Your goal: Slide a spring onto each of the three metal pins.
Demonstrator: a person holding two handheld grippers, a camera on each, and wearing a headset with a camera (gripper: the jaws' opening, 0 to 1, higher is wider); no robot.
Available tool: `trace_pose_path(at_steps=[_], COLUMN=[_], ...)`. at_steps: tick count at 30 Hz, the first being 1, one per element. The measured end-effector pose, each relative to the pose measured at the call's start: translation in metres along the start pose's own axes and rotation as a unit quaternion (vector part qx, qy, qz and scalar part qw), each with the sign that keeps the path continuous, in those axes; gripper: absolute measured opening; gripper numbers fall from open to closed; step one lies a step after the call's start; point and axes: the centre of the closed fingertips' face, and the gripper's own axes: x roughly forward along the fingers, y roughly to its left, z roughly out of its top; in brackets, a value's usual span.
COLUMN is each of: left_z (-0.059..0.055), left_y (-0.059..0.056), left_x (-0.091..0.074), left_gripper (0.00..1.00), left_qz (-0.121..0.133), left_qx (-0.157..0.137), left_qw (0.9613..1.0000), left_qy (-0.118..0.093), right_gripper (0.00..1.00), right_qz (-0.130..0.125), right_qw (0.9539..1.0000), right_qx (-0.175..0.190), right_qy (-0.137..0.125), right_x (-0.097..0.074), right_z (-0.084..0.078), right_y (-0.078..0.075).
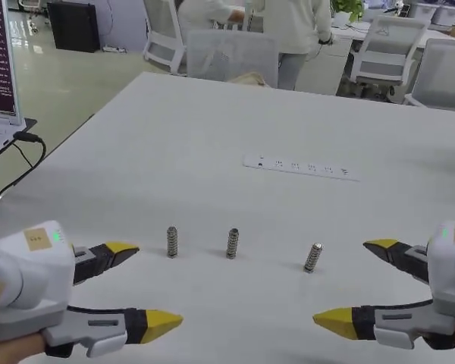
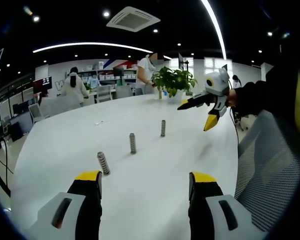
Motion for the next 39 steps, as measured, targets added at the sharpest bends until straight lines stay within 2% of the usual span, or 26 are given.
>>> trace_pose_path(at_steps=[6, 11, 14, 18, 39], left_z=[-0.002, -0.004, -0.004, -0.004, -0.010], left_y=[0.000, -0.002, -0.002, -0.002, 0.000], left_x=[-0.001, -0.001, -0.001, -0.001, -0.002], left_gripper=[0.68, 0.68, 0.68, 0.68, 0.68], left_qz=[0.004, 0.005, 0.006, 0.007, 0.012], left_qx=[-0.006, -0.010, -0.012, -0.014, -0.025], left_qw=[1.0000, 0.9999, 0.9999, 0.9999, 0.9996], left_qy=[-0.001, -0.002, -0.003, -0.004, -0.004], right_gripper=[0.94, 0.95, 0.96, 0.97, 0.97], right_qz=[0.004, 0.007, 0.013, 0.013, 0.010], right_qw=[1.0000, 0.9996, 0.9996, 0.9993, 0.9992], right_qx=[0.007, 0.023, 0.023, 0.031, 0.037], right_qy=[-0.001, -0.017, -0.009, -0.016, -0.010], right_x=[0.002, 0.006, 0.010, 0.010, 0.010], right_z=[-0.009, -0.010, -0.016, -0.015, -0.020], right_y=[0.006, 0.011, 0.017, 0.018, 0.019])
